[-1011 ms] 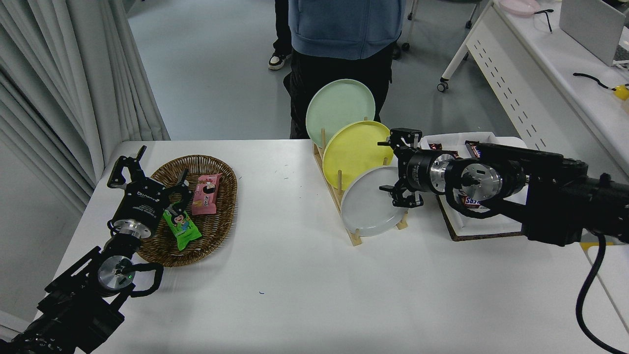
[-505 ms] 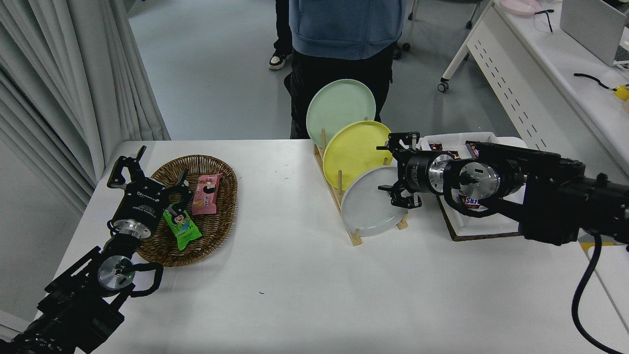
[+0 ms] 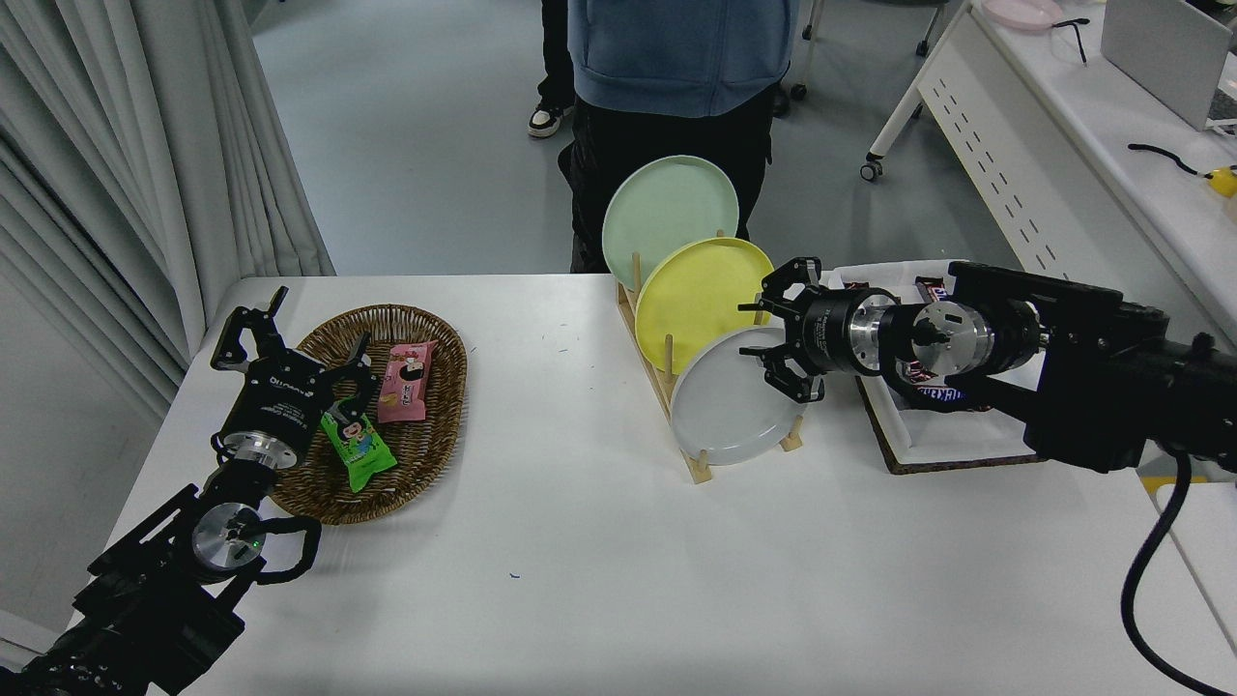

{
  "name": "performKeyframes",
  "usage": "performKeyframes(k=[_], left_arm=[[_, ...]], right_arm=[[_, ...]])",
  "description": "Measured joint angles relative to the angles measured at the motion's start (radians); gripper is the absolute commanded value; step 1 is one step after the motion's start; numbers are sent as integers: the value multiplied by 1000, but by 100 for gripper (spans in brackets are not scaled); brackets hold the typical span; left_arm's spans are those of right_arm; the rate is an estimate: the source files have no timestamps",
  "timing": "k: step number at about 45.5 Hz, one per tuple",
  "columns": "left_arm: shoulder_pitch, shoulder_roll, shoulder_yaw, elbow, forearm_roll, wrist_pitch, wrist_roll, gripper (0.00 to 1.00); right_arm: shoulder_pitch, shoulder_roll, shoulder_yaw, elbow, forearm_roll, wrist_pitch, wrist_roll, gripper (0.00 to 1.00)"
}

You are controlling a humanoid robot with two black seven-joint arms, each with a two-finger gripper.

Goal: Place the plate on the table

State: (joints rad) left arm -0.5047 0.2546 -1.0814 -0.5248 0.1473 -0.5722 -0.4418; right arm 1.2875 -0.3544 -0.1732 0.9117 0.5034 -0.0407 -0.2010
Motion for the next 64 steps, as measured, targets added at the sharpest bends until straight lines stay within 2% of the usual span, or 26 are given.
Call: performKeyframes(k=[4, 10, 22, 26, 37, 43, 53, 64], left_arm=[[0, 0, 0, 0, 0, 0, 0, 100], [0, 0, 0, 0, 0, 0, 0, 100], [0, 0, 0, -1, 0, 0, 0, 100], [0, 0, 0, -1, 0, 0, 0, 100], [0, 0, 0, -1, 0, 0, 0, 100], [0, 0, 0, -1, 0, 0, 0, 100], [0, 0, 0, 0, 0, 0, 0, 100], [0, 0, 0, 0, 0, 0, 0, 100]], right_arm=[[1, 0, 2, 0, -1, 0, -2, 46], [4, -2, 7, -2, 0, 0, -4, 40], [2, -3, 18, -5, -4, -2, -5, 40], [1, -3, 20, -6, -5, -2, -6, 35], [-1, -4, 23, -11, -7, -3, -7, 34], [-1, -3, 23, -17, -7, -4, -7, 28], [-2, -1, 23, -21, -7, -5, -12, 27], [-2, -1, 23, -23, -7, -6, -20, 22]])
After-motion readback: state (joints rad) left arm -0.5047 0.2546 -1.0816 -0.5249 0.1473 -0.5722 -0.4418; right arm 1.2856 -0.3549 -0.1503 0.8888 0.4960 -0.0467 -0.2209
